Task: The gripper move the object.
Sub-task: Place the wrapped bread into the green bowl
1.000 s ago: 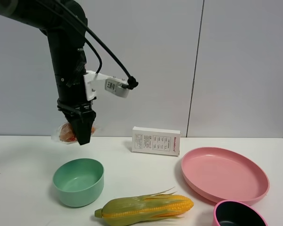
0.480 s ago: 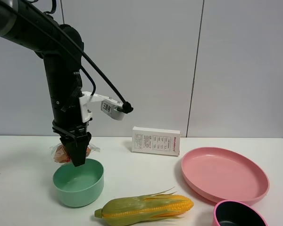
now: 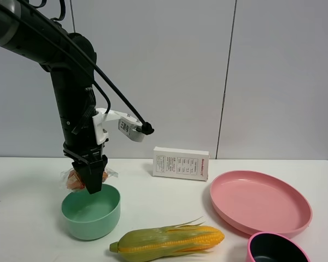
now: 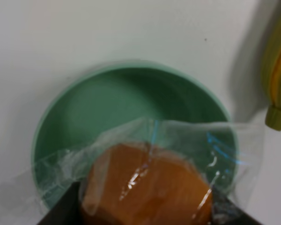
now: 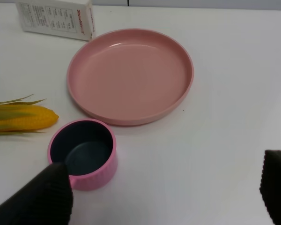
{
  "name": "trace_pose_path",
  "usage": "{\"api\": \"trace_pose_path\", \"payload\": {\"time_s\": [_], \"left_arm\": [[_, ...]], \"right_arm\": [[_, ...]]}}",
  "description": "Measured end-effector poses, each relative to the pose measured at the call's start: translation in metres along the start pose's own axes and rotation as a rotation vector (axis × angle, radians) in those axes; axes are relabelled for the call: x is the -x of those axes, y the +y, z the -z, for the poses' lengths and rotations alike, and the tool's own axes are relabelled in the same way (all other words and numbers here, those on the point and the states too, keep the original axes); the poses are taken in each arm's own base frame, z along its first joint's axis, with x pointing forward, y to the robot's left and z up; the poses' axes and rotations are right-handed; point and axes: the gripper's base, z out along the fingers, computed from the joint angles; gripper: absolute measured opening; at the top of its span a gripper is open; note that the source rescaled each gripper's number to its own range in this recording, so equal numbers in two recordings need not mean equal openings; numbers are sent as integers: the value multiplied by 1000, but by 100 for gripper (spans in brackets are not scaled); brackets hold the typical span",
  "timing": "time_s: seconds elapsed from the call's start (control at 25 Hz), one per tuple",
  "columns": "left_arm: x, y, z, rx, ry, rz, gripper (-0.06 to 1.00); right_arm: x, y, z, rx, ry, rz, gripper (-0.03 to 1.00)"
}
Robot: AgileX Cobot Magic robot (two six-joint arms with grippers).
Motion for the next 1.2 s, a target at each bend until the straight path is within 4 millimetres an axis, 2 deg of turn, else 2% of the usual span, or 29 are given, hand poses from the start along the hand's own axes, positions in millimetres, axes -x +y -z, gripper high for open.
{"api": "trace_pose_path", "payload": {"time_s": [0.72, 0.88, 1.04, 1.12, 1.2], "left_arm": [[-1, -1, -4, -8, 3, 1, 0], [1, -2, -12, -12, 10, -8, 1], [2, -3, -15, -12, 10, -11, 8], [2, -3, -17, -15, 15, -11, 18], [2, -3, -20, -17, 21, -13, 22]], "right_arm": [[0, 0, 0, 0, 0, 0, 100], [0, 0, 0, 0, 0, 0, 100], [0, 0, 0, 0, 0, 0, 100], [0, 0, 0, 0, 0, 0, 100], [0, 0, 0, 0, 0, 0, 100]]}}
